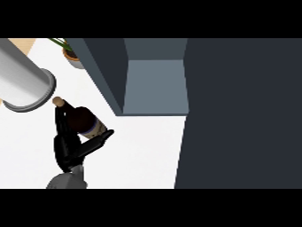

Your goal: Pick up the wine, place it into the cabinet and close the cabinet

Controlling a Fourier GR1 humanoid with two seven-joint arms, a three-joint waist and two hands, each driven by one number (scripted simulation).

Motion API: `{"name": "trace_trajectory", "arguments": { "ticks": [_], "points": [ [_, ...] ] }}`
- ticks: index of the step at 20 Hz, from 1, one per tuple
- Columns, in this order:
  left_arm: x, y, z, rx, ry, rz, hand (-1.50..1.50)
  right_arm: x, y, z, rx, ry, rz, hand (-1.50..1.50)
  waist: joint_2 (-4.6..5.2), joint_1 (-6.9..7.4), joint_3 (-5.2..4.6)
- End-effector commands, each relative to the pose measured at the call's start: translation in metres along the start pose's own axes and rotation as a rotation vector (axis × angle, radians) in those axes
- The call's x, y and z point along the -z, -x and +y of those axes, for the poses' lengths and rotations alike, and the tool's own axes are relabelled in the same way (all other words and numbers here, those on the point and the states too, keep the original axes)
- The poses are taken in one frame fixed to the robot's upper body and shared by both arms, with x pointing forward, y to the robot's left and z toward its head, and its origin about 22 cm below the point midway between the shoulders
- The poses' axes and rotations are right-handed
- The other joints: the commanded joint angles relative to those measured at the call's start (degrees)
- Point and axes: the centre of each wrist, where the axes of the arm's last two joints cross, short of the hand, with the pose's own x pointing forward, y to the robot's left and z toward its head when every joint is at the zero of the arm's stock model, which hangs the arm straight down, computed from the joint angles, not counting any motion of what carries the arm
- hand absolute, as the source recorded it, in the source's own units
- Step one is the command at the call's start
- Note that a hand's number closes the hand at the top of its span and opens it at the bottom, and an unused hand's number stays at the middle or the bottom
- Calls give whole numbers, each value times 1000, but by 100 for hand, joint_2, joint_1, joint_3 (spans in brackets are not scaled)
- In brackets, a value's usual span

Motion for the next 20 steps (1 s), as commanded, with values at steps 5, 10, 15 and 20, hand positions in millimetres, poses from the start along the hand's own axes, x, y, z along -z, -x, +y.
{"name": "trace_trajectory", "arguments": {
  "ticks": [5, 10, 15, 20],
  "points": [
    [4, 18, 9, -63, 9, 3, -150, -11, -27, 8, 30, -11, -63, -150, 2, 23, -4],
    [2, 17, -4, -122, 114, 5, 150, -34, -31, 0, 34, -17, -67, -150, -10, -26, 1],
    [7, 11, -10, -27, 156, -21, 150, -25, -17, 2, 37, 3, -60, -150, -7, 18, 3],
    [10, 22, -3, 141, 261, -97, 150, -23, -19, -2, 29, -1, -66, -150, -5, -7, 1]
  ]
}}
